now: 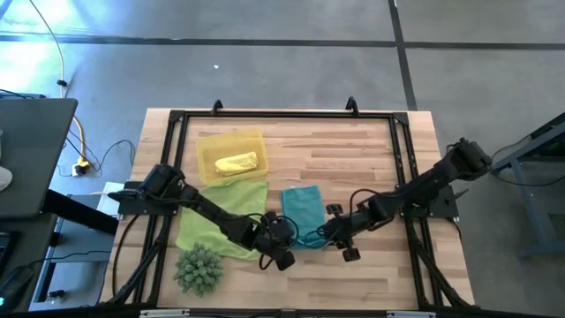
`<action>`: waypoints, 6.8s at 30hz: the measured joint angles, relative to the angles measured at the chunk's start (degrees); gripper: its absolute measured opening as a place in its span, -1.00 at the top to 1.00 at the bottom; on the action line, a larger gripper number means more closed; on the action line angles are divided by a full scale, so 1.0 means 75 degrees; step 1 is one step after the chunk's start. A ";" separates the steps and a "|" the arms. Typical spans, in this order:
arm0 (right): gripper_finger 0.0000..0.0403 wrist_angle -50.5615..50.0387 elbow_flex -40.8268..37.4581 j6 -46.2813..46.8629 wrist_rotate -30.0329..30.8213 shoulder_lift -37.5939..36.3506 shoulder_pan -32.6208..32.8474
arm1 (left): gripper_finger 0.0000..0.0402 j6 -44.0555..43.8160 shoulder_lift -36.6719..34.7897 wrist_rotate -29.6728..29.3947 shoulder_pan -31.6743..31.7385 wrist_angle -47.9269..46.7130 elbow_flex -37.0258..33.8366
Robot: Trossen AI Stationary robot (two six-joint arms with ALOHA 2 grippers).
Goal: Roll microfiber towels into tight, uniform cylinder then place into a basket
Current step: Roll the blue microfiber towel
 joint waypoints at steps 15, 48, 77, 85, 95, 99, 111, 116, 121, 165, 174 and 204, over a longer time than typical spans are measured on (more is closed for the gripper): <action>0.56 0.1925 -0.0859 -0.0329 0.1275 0.0407 0.0602 | 0.98 -0.0151 0.0006 0.0036 0.0009 -0.0172 0.0000; 0.14 0.2584 -0.0863 -0.0855 0.1503 0.1110 0.0609 | 0.98 -0.0425 0.0006 0.0477 0.0006 -0.0166 0.0000; 0.15 0.2442 -0.1050 0.0085 0.1632 0.1588 0.0600 | 0.31 0.1119 -0.0597 0.0130 0.0165 -0.1265 -0.0010; 0.15 0.2487 -0.1055 0.0080 0.1662 0.1597 0.0603 | 0.33 0.1607 -0.1011 0.0691 -0.0174 0.0069 0.0003; 0.15 0.2615 -0.1064 0.0074 0.1675 0.1606 0.0606 | 0.36 0.2378 0.0333 0.0842 -0.0124 0.1590 -0.0003; 0.15 0.2628 -0.1064 0.0075 0.1679 0.1606 0.0606 | 0.36 0.2318 0.0391 0.0398 0.0048 0.1515 0.0001; 0.15 0.2631 -0.1064 0.0272 0.1691 0.1609 0.0609 | 0.36 0.0953 0.0358 0.0007 0.0486 0.0249 -0.0003; 0.15 0.2618 -0.1062 0.0272 0.1689 0.1609 0.0609 | 0.36 0.1529 0.0016 0.0041 0.0237 0.0487 -0.0002; 0.15 0.2623 -0.1063 0.0272 0.1691 0.1609 0.0609 | 0.36 0.2517 -0.0146 0.0065 -0.0065 0.0457 0.0006; 0.92 0.2511 -0.1069 0.1611 0.1159 0.1385 0.0598 | 0.94 -0.0097 0.0400 0.2655 0.0165 0.0493 0.0012; 0.98 0.2598 -0.1076 0.2352 -0.0465 0.1180 0.0289 | 0.97 -0.0899 0.0242 0.3384 0.0256 0.0928 -0.0020; 0.95 0.2612 -0.1067 0.2628 -0.1680 0.1154 -0.0770 | 0.97 -0.2402 -0.0076 0.2673 0.0340 0.0035 -0.0009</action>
